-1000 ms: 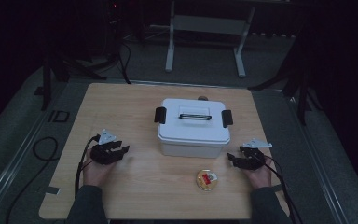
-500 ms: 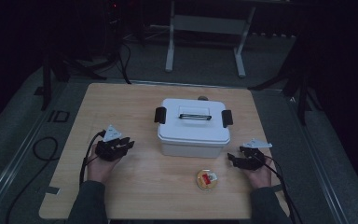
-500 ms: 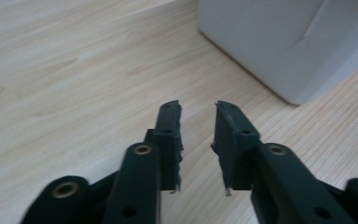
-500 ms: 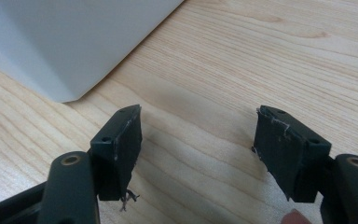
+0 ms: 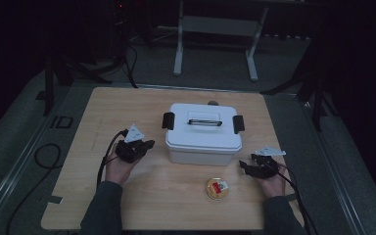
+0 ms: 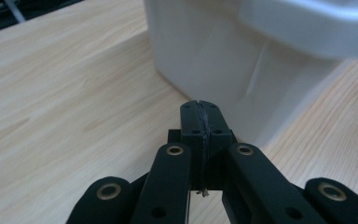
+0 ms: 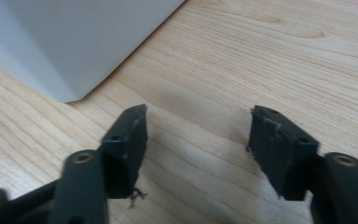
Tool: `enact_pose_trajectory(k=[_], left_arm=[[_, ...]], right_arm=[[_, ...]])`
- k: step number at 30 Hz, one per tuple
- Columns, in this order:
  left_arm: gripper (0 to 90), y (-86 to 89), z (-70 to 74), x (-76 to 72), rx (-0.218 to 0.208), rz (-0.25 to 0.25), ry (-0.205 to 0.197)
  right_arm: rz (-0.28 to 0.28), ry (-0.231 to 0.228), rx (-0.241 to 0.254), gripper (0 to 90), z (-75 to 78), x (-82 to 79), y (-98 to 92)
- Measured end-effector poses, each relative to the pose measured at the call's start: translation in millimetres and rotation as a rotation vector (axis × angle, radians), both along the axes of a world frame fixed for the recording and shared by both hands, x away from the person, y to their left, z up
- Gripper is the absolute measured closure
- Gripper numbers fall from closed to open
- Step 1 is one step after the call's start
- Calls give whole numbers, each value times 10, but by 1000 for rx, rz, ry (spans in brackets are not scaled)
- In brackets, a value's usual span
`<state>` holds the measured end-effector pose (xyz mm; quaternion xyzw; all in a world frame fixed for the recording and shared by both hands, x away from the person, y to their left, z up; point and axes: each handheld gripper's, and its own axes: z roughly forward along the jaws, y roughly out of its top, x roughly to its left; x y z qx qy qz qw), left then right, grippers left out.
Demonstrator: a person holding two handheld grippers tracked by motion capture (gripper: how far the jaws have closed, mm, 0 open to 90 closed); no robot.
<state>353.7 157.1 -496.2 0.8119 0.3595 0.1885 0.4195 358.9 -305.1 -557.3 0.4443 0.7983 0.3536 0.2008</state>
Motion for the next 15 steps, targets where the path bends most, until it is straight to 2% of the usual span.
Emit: enact_pose_trajectory(k=[1,2,3,5,7,8,9,15], left_arm=[[900,-29,7,17,0,-5,-1],[900,-59,9,33,-2,-12,0],[900,-89,10,48,1,-19,0],[900,-141,8,82,13,-28,-1],[900,-163,9,102,11,-33,0],[900,-233,23,150,18,-45,-7],[900,-255,24,160,17,-47,-11],[900,-320,10,187,6,-62,-11]], right_arm=[[-3,2,-4,455,12,-9,-3],[-3,2,-4,455,12,-9,-3],[-12,-6,-7,515,24,-22,-10],[-15,-17,-10,570,48,-33,-23],[-15,-17,-10,570,48,-33,-23],[-13,-30,-9,653,81,-46,-40],[-2,-26,-6,676,89,-49,-46],[28,-24,-16,714,115,-74,-41]])
